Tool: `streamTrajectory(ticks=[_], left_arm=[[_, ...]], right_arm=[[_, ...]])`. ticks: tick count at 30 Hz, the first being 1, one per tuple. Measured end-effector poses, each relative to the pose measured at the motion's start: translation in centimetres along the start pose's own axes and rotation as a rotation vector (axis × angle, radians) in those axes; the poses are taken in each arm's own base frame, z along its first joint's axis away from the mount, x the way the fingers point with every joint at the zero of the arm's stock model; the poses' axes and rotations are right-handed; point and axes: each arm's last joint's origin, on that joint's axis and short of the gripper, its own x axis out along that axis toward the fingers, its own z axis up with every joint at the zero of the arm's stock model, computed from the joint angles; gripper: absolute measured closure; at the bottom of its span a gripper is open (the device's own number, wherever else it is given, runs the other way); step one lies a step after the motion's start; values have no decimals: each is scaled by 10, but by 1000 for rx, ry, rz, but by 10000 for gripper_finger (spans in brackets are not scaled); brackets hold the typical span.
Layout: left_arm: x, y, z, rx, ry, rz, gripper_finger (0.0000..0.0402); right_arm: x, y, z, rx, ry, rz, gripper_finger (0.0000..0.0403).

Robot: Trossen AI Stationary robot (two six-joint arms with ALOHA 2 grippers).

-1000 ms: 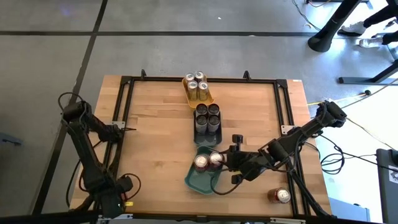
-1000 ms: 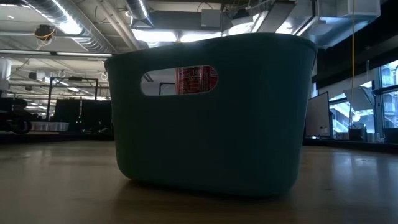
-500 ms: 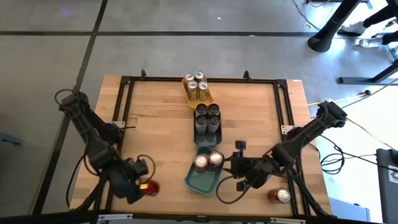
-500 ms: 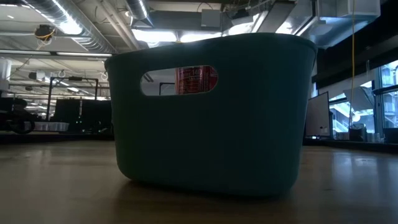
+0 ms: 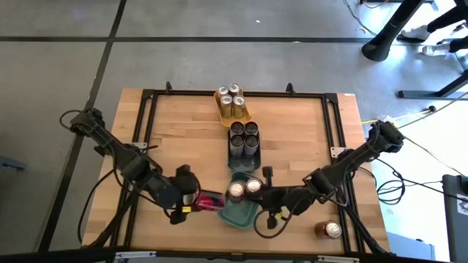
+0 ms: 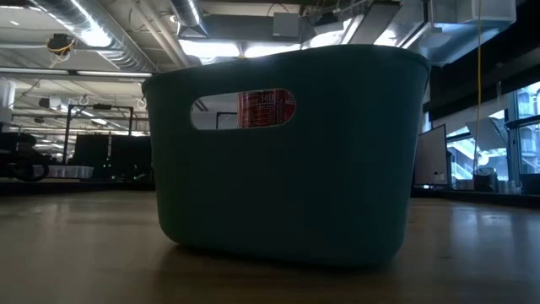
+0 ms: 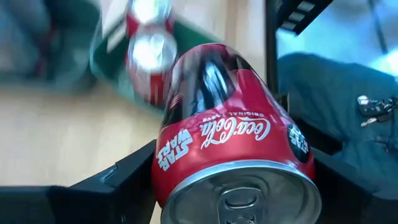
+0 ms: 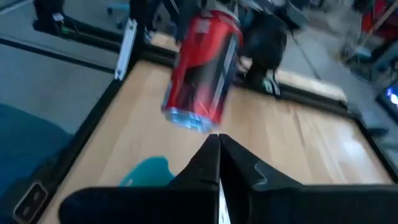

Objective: Sort soda cans
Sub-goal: Put the left red soda can into the green bin

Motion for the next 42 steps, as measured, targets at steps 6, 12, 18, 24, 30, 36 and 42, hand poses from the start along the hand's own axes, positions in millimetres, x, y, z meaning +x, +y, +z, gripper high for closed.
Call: streamTrajectory(ticks=[6,12,18,24,30,36,42], left_arm=[[3,2,19,141,-133,-38,103],[4,1,28,254,-205,-62,103],[3,3,31,294,-226,-62,103],[3,2,32,341,-246,-56,103],[5,3,35,343,-258,-32,103],[6,10,40,322,-276,-1,103],[6,9,43,345,-300,-7,103]], right_arm=[[12,8,0,-11,-49,-20,388],[20,12,0,8,-85,-57,399],[14,14,5,25,-121,-70,394],[7,14,14,22,-160,-78,393],[-6,12,37,10,-194,-109,393],[-4,13,33,2,-162,-104,393],[3,15,25,-8,-103,-109,393]])
